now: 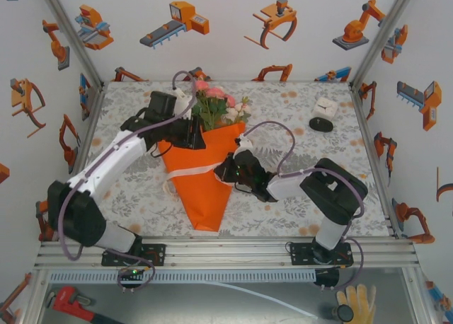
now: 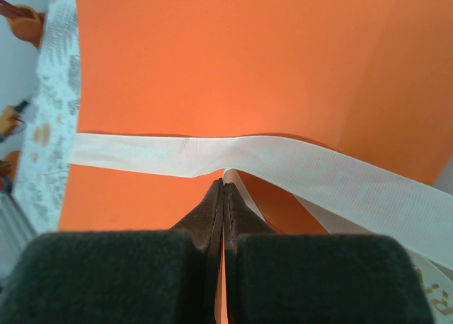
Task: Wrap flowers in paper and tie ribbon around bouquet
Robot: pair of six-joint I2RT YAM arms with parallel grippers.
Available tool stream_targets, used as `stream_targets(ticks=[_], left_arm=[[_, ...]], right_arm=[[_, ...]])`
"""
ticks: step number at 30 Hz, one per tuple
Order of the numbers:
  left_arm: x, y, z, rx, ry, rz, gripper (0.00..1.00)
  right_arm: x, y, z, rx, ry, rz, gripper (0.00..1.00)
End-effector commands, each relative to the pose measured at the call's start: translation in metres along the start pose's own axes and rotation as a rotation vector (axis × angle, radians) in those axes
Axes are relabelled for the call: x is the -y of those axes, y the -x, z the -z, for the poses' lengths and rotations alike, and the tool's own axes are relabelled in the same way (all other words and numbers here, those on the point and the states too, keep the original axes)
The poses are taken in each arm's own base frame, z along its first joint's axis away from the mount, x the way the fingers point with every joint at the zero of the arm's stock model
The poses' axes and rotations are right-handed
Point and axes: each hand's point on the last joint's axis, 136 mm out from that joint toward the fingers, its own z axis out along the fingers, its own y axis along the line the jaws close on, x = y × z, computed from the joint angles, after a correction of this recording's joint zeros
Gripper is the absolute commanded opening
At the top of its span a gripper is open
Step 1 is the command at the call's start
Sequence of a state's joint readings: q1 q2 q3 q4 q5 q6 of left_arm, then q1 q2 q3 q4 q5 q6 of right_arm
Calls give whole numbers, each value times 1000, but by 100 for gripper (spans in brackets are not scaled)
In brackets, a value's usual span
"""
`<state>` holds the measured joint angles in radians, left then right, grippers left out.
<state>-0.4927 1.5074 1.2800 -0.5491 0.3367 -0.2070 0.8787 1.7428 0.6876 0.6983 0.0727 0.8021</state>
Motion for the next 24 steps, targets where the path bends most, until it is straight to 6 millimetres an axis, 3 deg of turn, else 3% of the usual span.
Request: stream_targets(ticks=[1, 6, 17, 20, 24], left_arm=[[-9, -45, -21, -203, -3, 35, 48], [-37, -50, -45, -246, 102, 47, 45], [-78, -45, -83, -265, 263, 58, 41], [-79, -44, -98, -278, 242, 50, 40], [-54, -48, -120, -308, 55, 97, 39]], right_arm=[[6, 7, -4, 21, -95, 182, 2], [15, 4, -13, 12, -161, 245, 2], [7, 19, -28, 88, -208, 283, 3], [5, 21, -22, 99, -202, 288, 3], [7, 20, -19, 105, -207, 307, 3]])
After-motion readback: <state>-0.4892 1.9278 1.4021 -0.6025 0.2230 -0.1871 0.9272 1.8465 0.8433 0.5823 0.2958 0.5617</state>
